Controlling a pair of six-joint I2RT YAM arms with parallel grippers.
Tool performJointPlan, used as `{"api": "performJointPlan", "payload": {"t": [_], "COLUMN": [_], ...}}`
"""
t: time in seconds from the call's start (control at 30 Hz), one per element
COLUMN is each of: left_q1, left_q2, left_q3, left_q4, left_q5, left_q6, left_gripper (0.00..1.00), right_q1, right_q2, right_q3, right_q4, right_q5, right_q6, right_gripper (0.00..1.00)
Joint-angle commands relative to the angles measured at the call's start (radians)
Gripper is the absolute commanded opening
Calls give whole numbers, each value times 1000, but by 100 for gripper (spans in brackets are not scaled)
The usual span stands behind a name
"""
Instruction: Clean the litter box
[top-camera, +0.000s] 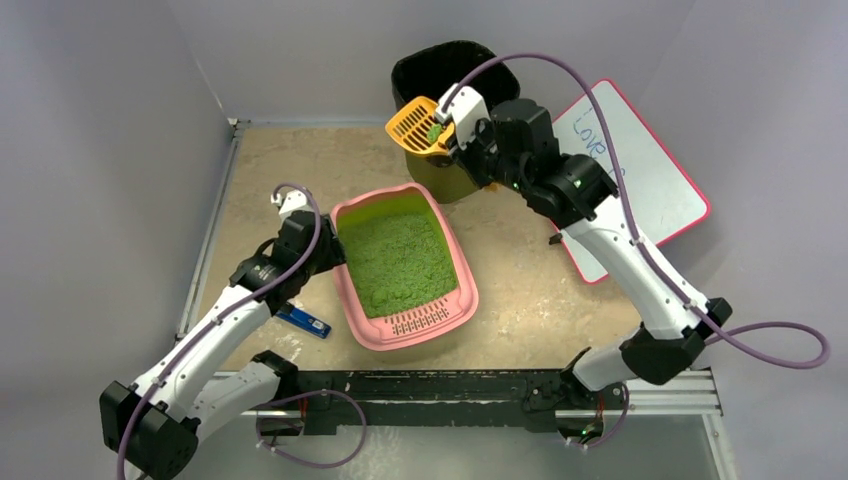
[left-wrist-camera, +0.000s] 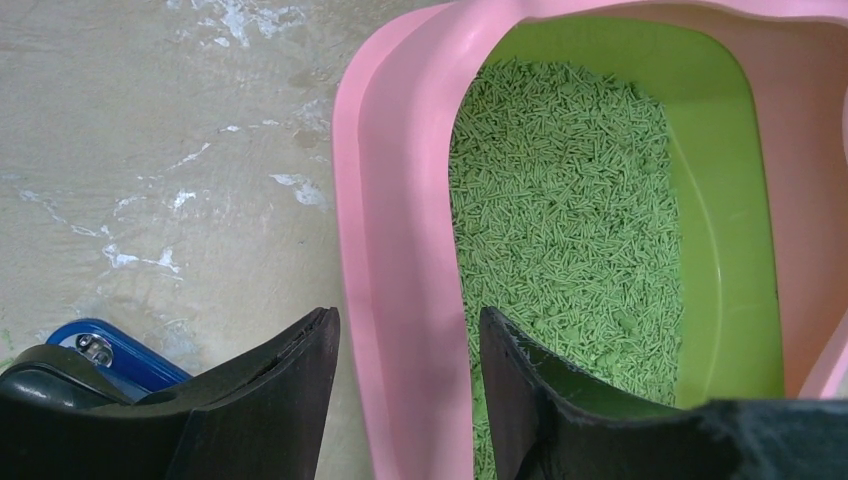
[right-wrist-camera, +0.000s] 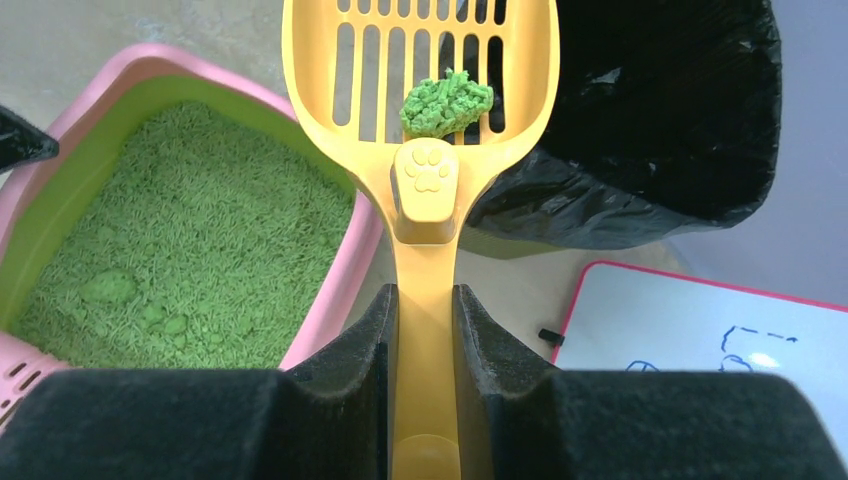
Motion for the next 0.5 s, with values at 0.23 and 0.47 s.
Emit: {"api": "performJointPlan", "payload": {"t": [0.23, 0.47], "left_q1": [7, 5], "left_q2": [48, 95], "left_q3": [-16, -37], "left_q4": [92, 124], "left_q5": [126, 181], "left_q6": [66, 73], "left_gripper": [47, 39], "right_q1": [-192, -302], "right_q2": [153, 260], "right_q3": [349, 454], "right_q4": [-87, -119], "right_q5": [-77, 4], "right_q6": [-67, -160], "right_gripper": [0, 0]}}
